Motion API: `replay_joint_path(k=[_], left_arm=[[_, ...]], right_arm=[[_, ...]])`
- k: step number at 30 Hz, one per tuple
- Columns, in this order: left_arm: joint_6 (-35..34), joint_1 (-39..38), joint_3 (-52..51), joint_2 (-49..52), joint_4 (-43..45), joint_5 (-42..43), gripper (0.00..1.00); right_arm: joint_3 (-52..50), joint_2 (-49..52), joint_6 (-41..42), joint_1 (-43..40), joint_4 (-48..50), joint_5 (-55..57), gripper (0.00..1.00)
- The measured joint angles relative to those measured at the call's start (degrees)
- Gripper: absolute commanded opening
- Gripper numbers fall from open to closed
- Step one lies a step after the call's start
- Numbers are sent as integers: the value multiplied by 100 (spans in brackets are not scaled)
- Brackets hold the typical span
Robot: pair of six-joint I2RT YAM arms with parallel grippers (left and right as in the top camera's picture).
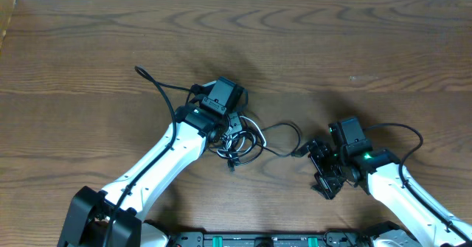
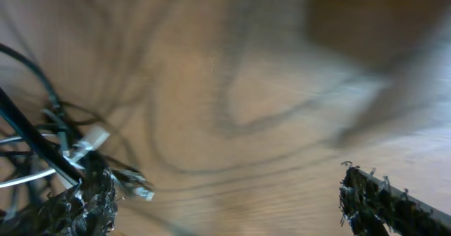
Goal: Untangle cables
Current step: 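Release the right gripper and move it left toward the bundle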
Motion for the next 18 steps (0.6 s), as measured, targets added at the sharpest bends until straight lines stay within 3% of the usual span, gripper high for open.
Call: replay_joint_path(k=[9,18], left_arm=[[15,0,0,0,0,0,8],[15,0,0,0,-2,0,8]], right_arm=[[0,0,286,341,645,170,99],[-4,0,350,656,1357,621,85]])
